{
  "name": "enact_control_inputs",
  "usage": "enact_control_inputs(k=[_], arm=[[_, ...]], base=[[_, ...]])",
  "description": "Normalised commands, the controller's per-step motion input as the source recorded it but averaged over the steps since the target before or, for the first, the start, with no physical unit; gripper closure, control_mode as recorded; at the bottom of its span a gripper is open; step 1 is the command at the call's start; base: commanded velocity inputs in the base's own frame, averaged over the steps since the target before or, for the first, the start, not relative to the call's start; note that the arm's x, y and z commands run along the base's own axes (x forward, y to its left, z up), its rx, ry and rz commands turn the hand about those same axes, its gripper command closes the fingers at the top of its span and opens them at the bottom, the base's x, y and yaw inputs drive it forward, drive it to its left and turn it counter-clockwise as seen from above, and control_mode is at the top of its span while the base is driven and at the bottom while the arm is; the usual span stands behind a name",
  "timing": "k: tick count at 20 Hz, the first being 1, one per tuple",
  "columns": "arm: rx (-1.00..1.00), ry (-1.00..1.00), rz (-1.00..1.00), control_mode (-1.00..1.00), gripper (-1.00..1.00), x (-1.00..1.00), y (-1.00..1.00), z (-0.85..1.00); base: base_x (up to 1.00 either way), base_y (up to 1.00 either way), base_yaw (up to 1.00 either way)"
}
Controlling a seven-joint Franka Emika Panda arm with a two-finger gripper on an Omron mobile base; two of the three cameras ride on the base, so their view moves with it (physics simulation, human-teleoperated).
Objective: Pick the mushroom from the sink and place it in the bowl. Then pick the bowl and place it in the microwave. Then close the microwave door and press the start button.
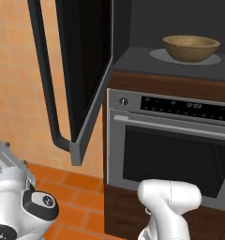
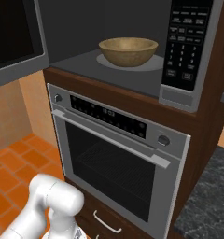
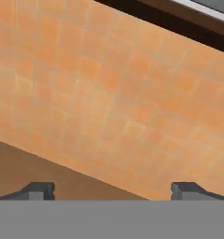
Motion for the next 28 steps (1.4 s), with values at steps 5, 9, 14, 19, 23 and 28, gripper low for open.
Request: enact_control_inputs(k=[5,9,14,19,23,28], arm=[[0.16,-0.24,-0.13,-1.00,-1.00,-0.09,-0.75,0.18],[0.18,-0.19,-0.13,-1.00,-1.00,0.00,-0.72,0.16],[0.22,-0.18,-0.10,-1.00,-1.00,-0.09,-0.59,0.21],[0.25,-0.21,-0.07,-1.00,-1.00,-0.44,-0.76,0.28],[0.31,-0.19,-0.07,-1.00,-1.00,-0.62,-0.87,0.17],[0.34,-0.13,-0.07,-1.00,-1.00,-0.58,-0.95,0.06]], base=[[0.00,0.00,0.00],[0.00,0.00,0.00],[0.00,0.00,0.00],[0.00,0.00,0.00],[0.00,0.00,0.00],[0.00,0.00,0.00]])
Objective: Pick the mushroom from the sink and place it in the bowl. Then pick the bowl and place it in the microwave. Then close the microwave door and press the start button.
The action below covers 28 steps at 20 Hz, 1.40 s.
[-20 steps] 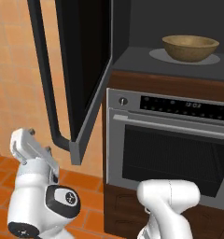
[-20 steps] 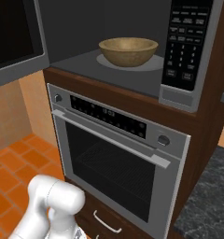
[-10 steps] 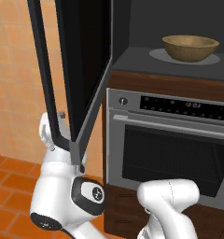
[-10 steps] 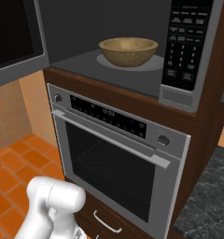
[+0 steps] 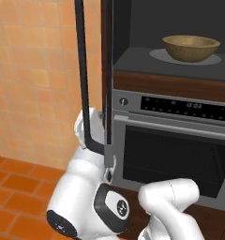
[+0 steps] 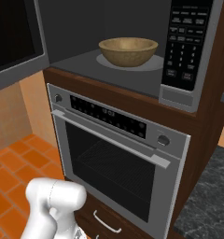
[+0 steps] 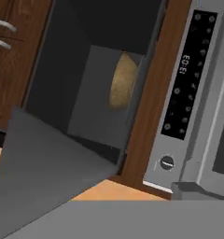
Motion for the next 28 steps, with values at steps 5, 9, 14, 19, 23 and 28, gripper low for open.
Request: enact_control_inputs(k=[5,9,14,19,23,28], arm=[[0.34,-0.10,-0.07,-1.00,-1.00,-0.54,-1.00,0.07],[0.34,-0.09,-0.06,-1.00,-1.00,-0.49,-1.00,0.12],[0.31,-0.07,-0.07,-1.00,-1.00,-0.43,-1.00,0.13],[0.25,-0.02,-0.11,-1.00,-1.00,-0.13,-0.88,0.12],[0.17,0.00,-0.17,-1.00,-1.00,0.05,-0.62,0.18],[0.10,0.00,-0.19,-1.00,-1.00,0.55,-0.34,0.13]], base=[[0.00,0.00,0.00],[0.00,0.00,0.00],[0.00,0.00,0.00],[0.00,0.00,0.00],[0.00,0.00,0.00],[0.00,0.00,0.00]])
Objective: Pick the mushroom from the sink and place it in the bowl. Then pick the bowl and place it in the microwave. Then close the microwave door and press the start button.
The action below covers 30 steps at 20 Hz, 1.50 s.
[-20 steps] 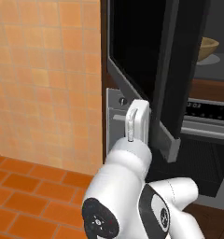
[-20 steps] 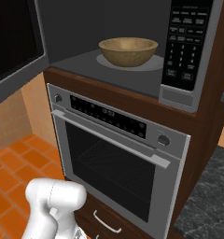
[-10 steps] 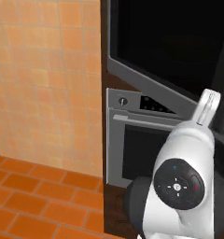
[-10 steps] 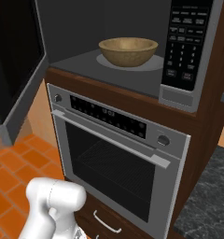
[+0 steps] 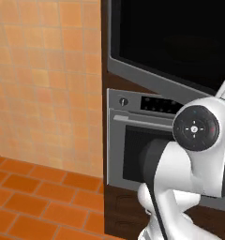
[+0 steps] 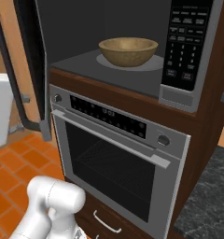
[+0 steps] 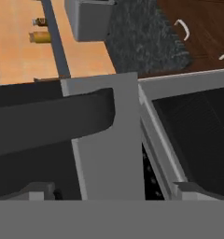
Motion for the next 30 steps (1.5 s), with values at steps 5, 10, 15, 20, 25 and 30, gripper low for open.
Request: enact_control_inputs(k=[5,10,15,20,25,30], arm=[[0.09,0.01,-0.07,-1.00,-1.00,0.91,-0.31,0.02],[0.08,0.00,0.00,-1.00,-1.00,0.80,-0.43,0.00],[0.05,-0.03,0.00,-1.00,-1.00,0.58,-0.37,0.00],[0.05,0.00,0.00,-1.00,-1.00,0.62,-0.35,0.00],[0.04,0.00,0.00,-1.00,-1.00,0.61,-0.31,0.00],[0.03,0.00,0.00,-1.00,-1.00,0.62,-0.32,0.00]], base=[[0.00,0.00,0.00],[0.00,0.00,0.00],[0.00,0.00,0.00],[0.00,0.00,0.00],[0.00,0.00,0.00],[0.00,0.00,0.00]])
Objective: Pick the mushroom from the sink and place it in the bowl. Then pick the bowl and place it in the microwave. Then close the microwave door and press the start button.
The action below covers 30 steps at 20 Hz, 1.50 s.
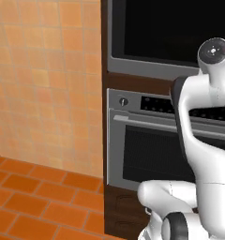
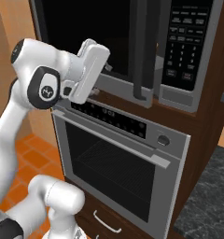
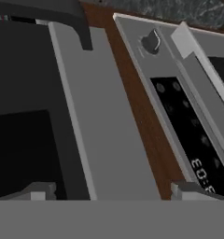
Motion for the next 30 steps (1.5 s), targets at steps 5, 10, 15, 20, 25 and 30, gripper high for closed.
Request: enact_control_inputs(k=[5,10,15,20,25,30], arm=[[0.03,-0.02,0.00,-1.00,-1.00,0.74,-0.35,-0.06],[0.02,-0.03,0.03,-1.00,-1.00,0.56,-0.22,-0.15],[0.00,-0.11,0.03,-1.00,-1.00,-0.74,0.14,0.00],[-0.07,0.02,0.07,-1.00,-1.00,-0.98,0.23,0.14],[-0.13,0.13,0.07,-1.00,1.00,-0.85,0.35,0.06],[-0.16,0.03,0.10,-1.00,1.00,-0.98,0.00,0.03]], base=[[0.00,0.00,0.00],[0.00,0.00,0.00],[0.00,0.00,0.00],[0.00,0.00,0.00],[0.00,0.00,0.00],[0.00,0.00,0.00]])
